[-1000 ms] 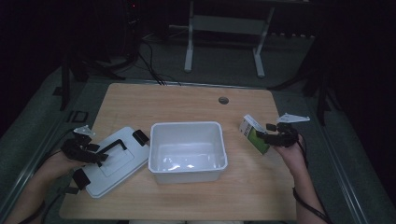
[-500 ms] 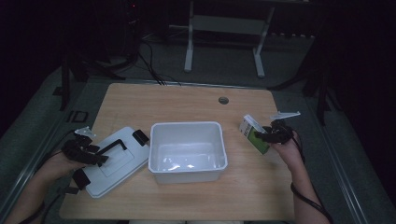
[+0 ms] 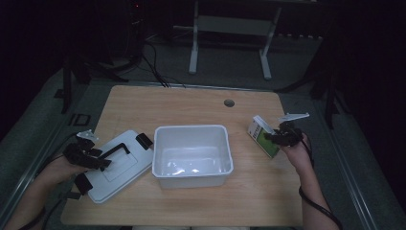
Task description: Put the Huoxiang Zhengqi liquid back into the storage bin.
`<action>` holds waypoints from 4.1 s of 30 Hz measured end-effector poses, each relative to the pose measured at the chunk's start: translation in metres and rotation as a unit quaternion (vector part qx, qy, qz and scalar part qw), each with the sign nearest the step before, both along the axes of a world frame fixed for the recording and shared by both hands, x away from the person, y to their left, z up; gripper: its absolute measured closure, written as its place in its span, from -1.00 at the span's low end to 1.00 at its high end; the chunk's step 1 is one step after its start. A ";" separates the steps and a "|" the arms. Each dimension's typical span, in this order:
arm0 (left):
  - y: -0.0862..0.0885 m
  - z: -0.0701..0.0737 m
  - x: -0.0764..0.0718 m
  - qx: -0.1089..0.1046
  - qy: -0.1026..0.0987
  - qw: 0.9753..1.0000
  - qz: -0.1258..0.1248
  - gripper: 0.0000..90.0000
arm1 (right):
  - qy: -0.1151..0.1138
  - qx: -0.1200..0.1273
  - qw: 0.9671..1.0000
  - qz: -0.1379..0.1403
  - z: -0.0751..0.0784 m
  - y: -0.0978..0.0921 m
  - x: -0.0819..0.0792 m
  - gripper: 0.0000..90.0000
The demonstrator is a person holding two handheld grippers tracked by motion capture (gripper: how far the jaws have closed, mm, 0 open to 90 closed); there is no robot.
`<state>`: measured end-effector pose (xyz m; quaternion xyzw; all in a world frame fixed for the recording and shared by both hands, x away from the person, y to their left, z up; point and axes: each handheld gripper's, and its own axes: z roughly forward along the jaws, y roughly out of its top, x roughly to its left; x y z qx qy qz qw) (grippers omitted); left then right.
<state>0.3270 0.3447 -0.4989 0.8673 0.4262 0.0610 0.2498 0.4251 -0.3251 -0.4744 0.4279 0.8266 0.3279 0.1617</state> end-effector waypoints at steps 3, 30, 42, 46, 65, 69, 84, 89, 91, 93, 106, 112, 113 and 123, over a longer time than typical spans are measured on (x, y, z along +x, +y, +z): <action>0.001 0.000 0.000 0.001 0.001 1.000 0.000 -0.22 | -0.010 0.004 1.000 0.006 0.011 -0.003 -0.004 0.41; -0.004 0.003 0.001 0.005 0.005 1.000 -0.005 -0.22 | -0.076 0.033 0.976 0.201 0.114 0.059 -0.054 0.41; -0.002 0.002 -0.001 0.009 0.007 1.000 -0.008 -0.22 | -0.085 0.041 0.947 0.307 0.136 0.109 -0.066 0.41; -0.004 0.002 -0.001 0.013 0.008 1.000 -0.012 -0.22 | -0.092 0.045 0.936 0.338 0.137 0.123 -0.070 0.41; -0.001 0.002 -0.004 0.006 0.008 1.000 -0.013 -0.22 | -0.033 0.041 0.887 0.459 0.099 0.184 -0.073 0.41; 0.000 0.002 -0.005 0.001 0.007 1.000 -0.014 -0.22 | -0.020 0.037 0.888 0.458 0.083 0.191 -0.072 0.41; 0.000 0.000 -0.006 0.005 0.009 1.000 -0.013 -0.22 | 0.041 -0.003 0.880 0.472 0.036 0.212 -0.059 0.41; -0.001 0.000 -0.005 0.009 0.009 1.000 -0.016 -0.22 | 0.053 -0.035 0.876 0.479 0.027 0.222 -0.059 0.41; -0.001 0.000 -0.005 0.008 0.008 1.000 -0.017 -0.22 | 0.055 -0.052 0.874 0.481 0.025 0.226 -0.060 0.41; -0.001 0.000 -0.005 0.007 0.008 1.000 -0.016 -0.22 | 0.058 -0.065 0.870 0.485 0.024 0.229 -0.060 0.41; -0.001 0.000 -0.005 0.010 0.009 1.000 -0.015 -0.22 | 0.077 -0.089 0.864 0.489 0.022 0.234 -0.061 0.37; -0.003 -0.002 -0.005 0.015 0.014 1.000 -0.016 -0.22 | 0.078 -0.080 0.864 0.490 0.026 0.233 -0.062 0.34; -0.003 -0.001 -0.005 0.013 0.013 1.000 -0.016 -0.22 | 0.077 -0.076 0.866 0.488 0.028 0.231 -0.062 0.33; -0.006 0.001 -0.001 0.006 0.004 1.000 -0.014 -0.12 | 0.031 0.016 0.892 0.450 0.052 0.196 -0.059 -0.17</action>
